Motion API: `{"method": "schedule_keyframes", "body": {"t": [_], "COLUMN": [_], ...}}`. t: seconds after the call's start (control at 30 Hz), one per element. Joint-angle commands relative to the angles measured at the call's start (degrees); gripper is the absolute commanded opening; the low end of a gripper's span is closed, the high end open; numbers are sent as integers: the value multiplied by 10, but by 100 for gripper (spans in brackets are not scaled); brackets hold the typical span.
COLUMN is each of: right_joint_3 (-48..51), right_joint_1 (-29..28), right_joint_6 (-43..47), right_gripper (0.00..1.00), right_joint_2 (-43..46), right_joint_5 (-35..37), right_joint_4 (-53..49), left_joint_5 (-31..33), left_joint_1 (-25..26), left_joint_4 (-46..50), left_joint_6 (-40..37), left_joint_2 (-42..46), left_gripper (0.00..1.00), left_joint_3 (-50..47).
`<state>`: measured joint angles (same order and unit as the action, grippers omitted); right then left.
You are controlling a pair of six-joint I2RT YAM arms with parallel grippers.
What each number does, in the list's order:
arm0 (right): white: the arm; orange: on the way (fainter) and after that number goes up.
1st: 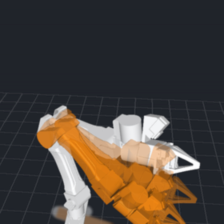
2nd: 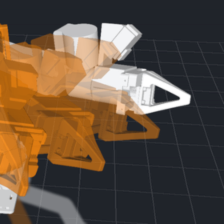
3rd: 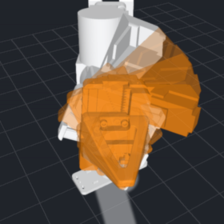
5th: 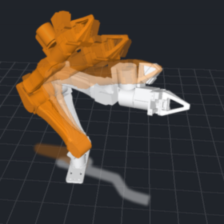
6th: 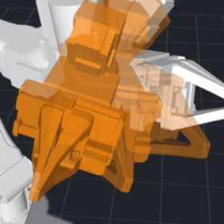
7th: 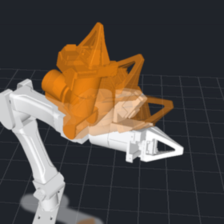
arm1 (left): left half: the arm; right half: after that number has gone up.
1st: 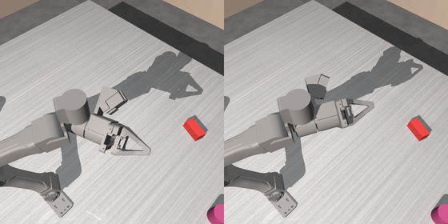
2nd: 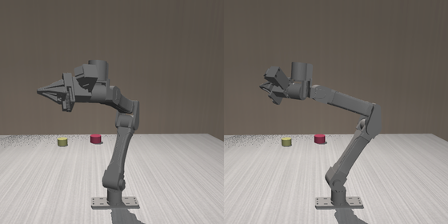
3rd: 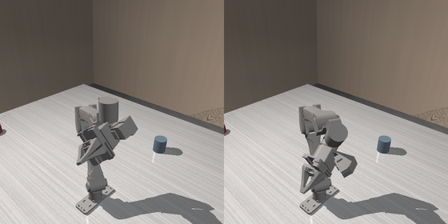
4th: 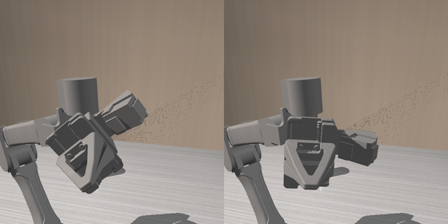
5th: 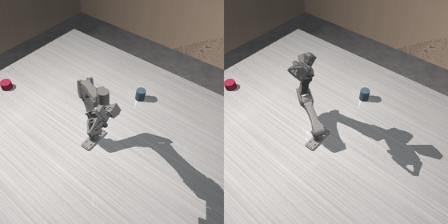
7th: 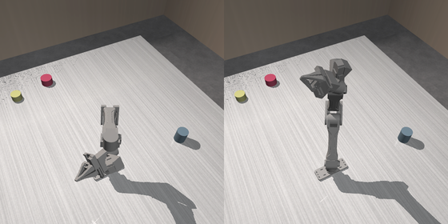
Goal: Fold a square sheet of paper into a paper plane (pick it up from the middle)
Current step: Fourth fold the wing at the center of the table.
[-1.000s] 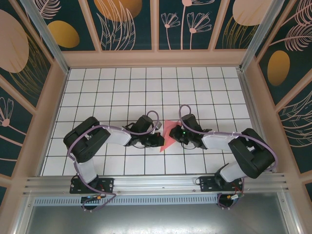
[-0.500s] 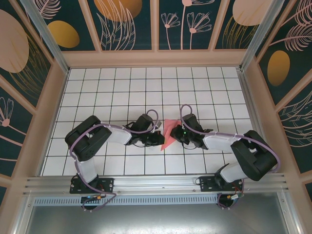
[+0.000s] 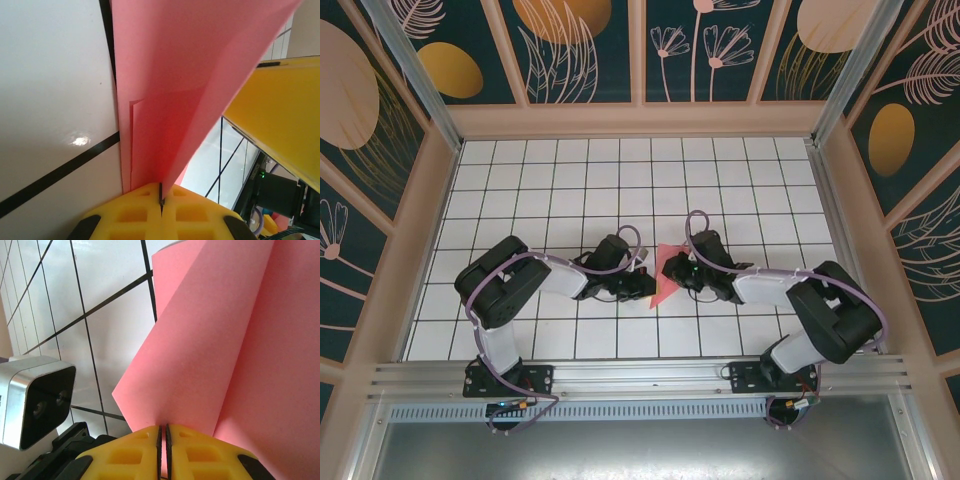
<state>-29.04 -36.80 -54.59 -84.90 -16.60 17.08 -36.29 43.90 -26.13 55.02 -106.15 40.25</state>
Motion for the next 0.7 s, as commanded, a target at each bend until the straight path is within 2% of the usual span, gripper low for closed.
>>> {"method": "schedule_keyframes", "body": {"t": [0.0, 0.67], "right_joint_3": [-16, -23], "right_joint_1": [11, 23], "right_joint_6": [-3, 2], "right_gripper": [14, 15], "right_joint_2": [-15, -31], "right_joint_5": [-6, -25], "right_joint_4": [24, 26], "left_joint_5": [-15, -26], "left_joint_1": [-6, -14], "left_joint_4": [-23, -9], "left_joint_6": [14, 7], "left_joint_2": [-5, -26], "left_gripper": [6, 5], "left_joint_3": [-8, -3]}}
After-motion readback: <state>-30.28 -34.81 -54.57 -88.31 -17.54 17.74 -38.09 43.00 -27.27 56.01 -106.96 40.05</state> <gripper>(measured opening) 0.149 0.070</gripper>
